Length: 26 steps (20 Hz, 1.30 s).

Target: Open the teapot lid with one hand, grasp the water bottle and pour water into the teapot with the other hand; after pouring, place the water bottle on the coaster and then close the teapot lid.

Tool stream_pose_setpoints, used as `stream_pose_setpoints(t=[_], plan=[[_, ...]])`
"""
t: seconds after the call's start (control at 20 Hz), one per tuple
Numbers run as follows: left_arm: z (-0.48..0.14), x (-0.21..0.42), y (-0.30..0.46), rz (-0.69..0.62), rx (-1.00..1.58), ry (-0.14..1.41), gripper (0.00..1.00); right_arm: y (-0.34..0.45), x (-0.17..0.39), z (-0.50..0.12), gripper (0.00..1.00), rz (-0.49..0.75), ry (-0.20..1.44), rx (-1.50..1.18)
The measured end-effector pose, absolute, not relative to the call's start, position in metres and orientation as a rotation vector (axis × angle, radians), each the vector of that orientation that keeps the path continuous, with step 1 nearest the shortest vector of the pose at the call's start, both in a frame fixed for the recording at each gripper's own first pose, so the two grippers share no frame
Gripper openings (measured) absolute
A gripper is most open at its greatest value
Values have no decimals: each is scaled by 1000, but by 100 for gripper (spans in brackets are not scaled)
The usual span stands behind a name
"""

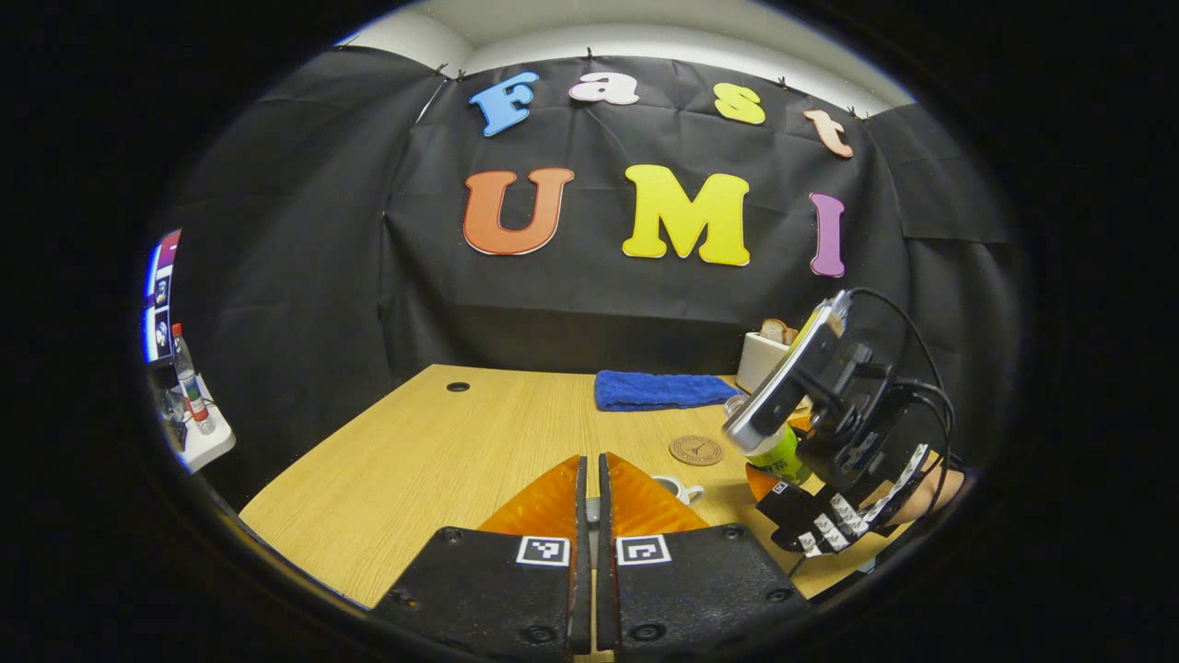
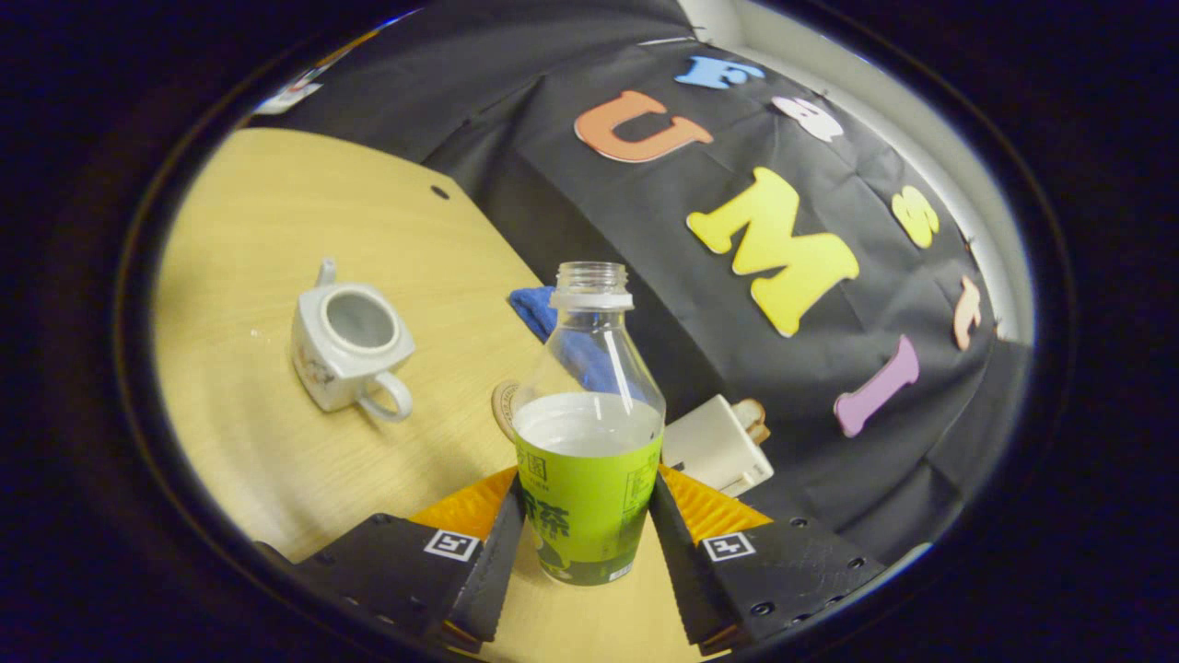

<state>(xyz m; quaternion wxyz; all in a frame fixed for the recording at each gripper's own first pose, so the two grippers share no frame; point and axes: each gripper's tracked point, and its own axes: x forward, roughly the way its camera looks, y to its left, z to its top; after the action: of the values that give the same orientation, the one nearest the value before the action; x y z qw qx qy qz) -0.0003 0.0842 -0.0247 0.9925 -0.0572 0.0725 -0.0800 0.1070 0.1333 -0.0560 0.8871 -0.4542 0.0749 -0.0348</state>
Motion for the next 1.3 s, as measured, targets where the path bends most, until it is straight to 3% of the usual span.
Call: stream_pose_setpoints(t=[0.65,1.3], plan=[[-21,-4,106,-164,-159,134,5,152,119,-35,73,-150,-12,-1521],[-26,-3,112,-160,-165,154,5,160,115,-14,72,-237,-105,-1839]])
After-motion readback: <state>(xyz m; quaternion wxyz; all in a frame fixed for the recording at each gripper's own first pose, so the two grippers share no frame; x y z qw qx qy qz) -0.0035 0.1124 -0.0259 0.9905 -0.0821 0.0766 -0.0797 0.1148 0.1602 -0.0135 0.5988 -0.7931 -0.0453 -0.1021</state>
